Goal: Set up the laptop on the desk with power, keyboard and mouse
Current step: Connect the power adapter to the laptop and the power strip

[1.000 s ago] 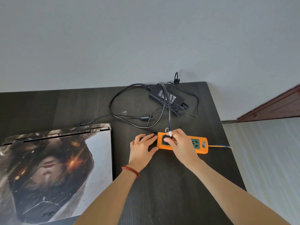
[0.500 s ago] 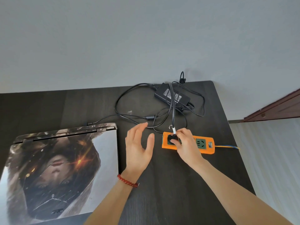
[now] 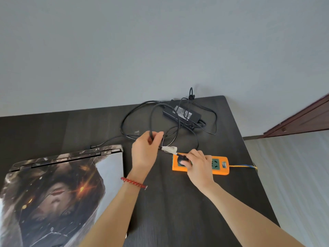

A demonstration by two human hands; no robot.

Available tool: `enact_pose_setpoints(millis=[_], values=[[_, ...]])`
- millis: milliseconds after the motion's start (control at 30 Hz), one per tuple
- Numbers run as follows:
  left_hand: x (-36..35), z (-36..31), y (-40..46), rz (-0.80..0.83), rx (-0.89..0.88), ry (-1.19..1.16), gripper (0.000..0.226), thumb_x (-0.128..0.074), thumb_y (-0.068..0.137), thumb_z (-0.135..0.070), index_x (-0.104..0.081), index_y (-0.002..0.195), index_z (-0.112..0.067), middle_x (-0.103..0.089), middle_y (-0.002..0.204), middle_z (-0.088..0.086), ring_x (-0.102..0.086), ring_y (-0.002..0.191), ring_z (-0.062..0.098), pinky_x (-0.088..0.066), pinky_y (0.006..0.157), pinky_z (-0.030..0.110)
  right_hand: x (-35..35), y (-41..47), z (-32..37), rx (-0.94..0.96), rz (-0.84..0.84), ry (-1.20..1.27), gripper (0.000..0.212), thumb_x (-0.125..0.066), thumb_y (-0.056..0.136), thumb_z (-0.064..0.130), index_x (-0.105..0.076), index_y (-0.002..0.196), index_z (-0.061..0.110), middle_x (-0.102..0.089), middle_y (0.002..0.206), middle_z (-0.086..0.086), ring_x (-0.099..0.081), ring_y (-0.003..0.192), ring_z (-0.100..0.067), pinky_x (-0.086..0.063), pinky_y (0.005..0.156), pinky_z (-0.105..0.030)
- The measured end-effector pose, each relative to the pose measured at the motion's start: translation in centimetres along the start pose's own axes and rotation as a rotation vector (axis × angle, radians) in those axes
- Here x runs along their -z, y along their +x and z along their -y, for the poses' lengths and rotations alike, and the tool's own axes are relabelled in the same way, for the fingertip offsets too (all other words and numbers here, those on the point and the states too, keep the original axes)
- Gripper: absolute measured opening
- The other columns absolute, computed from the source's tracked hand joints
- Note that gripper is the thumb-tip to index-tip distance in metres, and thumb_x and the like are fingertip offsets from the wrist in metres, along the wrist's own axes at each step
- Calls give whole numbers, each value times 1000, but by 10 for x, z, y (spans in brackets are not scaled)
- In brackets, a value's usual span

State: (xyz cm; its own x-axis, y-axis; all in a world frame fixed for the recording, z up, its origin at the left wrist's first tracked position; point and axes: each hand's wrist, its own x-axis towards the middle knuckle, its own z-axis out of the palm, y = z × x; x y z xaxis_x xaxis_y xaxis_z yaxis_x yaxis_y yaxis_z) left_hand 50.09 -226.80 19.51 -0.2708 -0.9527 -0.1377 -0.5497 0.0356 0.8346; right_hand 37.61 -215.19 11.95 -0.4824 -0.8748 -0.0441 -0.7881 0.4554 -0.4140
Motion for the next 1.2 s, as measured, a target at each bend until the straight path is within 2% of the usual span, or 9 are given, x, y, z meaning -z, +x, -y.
enact_pose_setpoints(millis=[133, 233, 400, 533, 767, 867, 933, 1067, 1200], values=[[1, 23, -6, -146, 53, 67, 56, -68, 78, -38, -47, 125, -16, -57, 109, 2, -54, 98, 21, -46, 90, 42, -6, -3, 0, 32, -18, -26, 16, -55, 89, 21, -67, 97, 14, -61, 95, -4, -59, 87, -22, -36, 76, -34], [-2, 25, -13, -346, -256, 554, 71, -71, 75, -32, -40, 134, -9, -47, 134, 19, -42, 125, 38, -36, 97, 55, -2, 2, 1, 33, 37, -22, 21, -52, 91, 27, -65, 103, 17, -59, 101, -2, -58, 92, -19, -35, 82, -33], [-7, 30, -17, -206, -923, 762, 18, -57, 86, -28, -69, 94, -17, -73, 84, -2, -66, 100, 18, -23, 107, 50, 10, 5, -7, 128, 171, -104, 34, -49, 90, 40, -56, 118, 23, -55, 121, 2, -44, 115, -18, -32, 94, -36], [-2, 50, -18, -31, -915, 758, 19, -60, 83, -37, -72, 77, -23, -65, 58, -8, -63, 58, 11, -33, 96, 37, 7, -16, -33, 119, 243, -244, 70, -54, 82, 55, -22, 142, 35, -31, 149, 4, -24, 139, -21, -12, 113, -52], [-23, 50, -25, 172, -750, 575, 14, -73, 76, -28, -71, 89, -22, -60, 59, -7, -57, 50, 12, -51, 67, 33, 25, 0, -71, 214, 294, -320, 62, -60, 84, 35, -30, 138, 33, -40, 142, 7, -33, 134, -18, -14, 113, -47], [-32, 44, -27, 217, -725, 511, 17, -62, 81, -31, -72, 91, -20, -63, 66, -4, -61, 60, 15, -55, 65, 43, 34, 2, -80, 191, 334, -326, 62, -58, 84, 38, -28, 138, 34, -36, 144, 10, -29, 135, -15, -12, 115, -44], [-31, 47, -24, 141, -780, 578, 28, -54, 84, -39, -71, 96, -21, -66, 79, -2, -63, 82, 18, -51, 83, 52, 37, 4, -79, 174, 397, -306, 63, -57, 85, 38, -26, 139, 35, -34, 146, 10, -27, 137, -14, -10, 116, -45], [-6, 47, 3, -30, -835, 594, 47, -41, 88, -46, -60, 120, -17, -56, 129, 10, -33, 132, 25, -17, 111, 57, 53, 19, -68, 72, 359, 14, 61, -54, 85, 17, -31, 139, 31, -39, 144, 6, -32, 135, -12, -16, 115, -40], [10, 30, 32, 26, -310, 421, 66, -45, 90, -39, -21, 144, -9, -25, 150, 15, -34, 133, 28, -38, 103, 43, 62, 66, -43, 39, 66, -65, 59, -50, 89, 40, -32, 140, 17, -43, 142, -3, -35, 133, -20, -32, 107, -39]])
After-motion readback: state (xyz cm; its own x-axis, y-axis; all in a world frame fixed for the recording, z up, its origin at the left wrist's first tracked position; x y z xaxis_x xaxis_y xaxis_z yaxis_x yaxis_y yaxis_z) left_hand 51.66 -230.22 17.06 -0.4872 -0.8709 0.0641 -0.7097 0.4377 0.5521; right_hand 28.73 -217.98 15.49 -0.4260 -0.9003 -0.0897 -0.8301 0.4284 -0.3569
